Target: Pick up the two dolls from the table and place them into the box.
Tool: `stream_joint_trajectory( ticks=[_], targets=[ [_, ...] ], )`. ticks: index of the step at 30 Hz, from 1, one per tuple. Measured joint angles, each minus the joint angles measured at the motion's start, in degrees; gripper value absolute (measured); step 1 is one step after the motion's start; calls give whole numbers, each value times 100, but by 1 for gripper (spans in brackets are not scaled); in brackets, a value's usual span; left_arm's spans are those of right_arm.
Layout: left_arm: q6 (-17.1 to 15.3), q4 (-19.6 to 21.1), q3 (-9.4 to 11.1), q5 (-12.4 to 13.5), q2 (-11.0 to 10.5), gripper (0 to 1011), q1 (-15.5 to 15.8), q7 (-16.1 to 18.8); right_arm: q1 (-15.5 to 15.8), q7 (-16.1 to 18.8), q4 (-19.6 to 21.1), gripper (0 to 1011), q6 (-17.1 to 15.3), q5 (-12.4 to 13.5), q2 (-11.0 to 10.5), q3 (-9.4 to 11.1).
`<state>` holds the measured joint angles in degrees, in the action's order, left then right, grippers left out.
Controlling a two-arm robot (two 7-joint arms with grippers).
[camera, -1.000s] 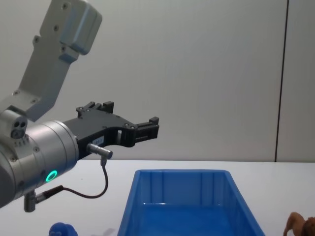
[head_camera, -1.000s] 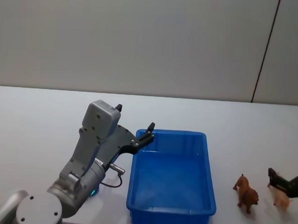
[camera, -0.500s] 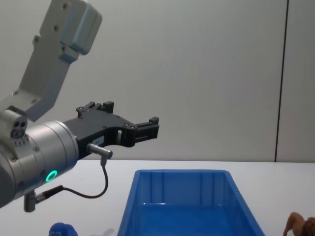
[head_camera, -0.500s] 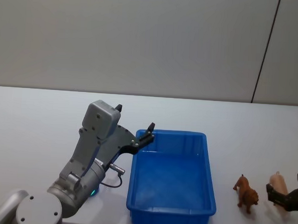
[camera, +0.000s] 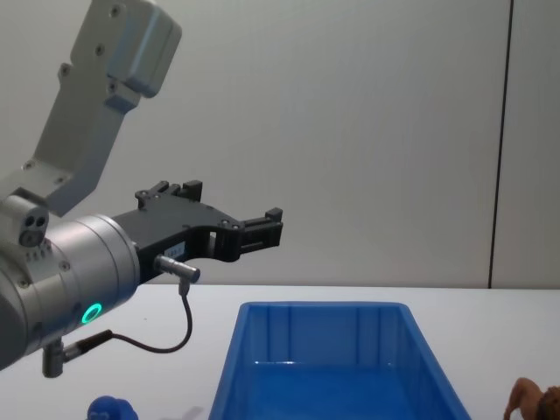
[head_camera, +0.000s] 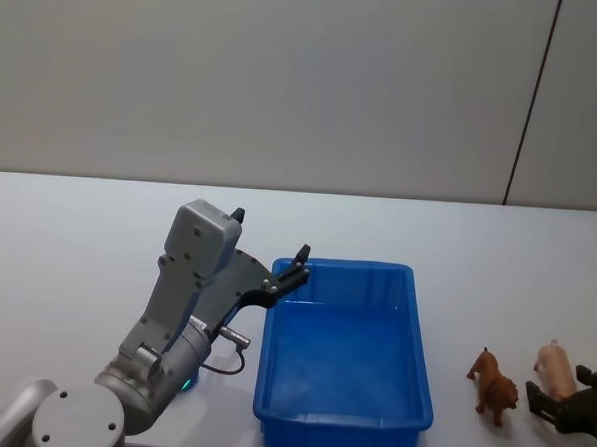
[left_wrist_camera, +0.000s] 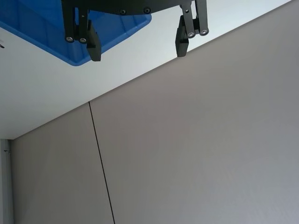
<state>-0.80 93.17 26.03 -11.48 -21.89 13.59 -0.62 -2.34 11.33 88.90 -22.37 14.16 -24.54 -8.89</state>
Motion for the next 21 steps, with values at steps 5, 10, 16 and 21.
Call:
stream_joint_trajectory(
  ticks=[5, 10, 16, 21],
  targets=[
    [0, 0, 0, 0, 0, 1001, 0, 0, -70, -18, -80, 676, -82, -1, 53, -19],
    [0, 0, 0, 0, 0, 1001, 0, 0, -107, -37, -105, 516, -108, 10, 84, -24],
    [0, 0, 0, 0, 0, 1001, 0, 0, -115, -88, -70, 364, -35, 71, 102, -12],
    [0, 0, 0, 0, 0, 1001, 0, 0, -100, -147, 21, 364, 116, 145, 108, 16]
  ],
)
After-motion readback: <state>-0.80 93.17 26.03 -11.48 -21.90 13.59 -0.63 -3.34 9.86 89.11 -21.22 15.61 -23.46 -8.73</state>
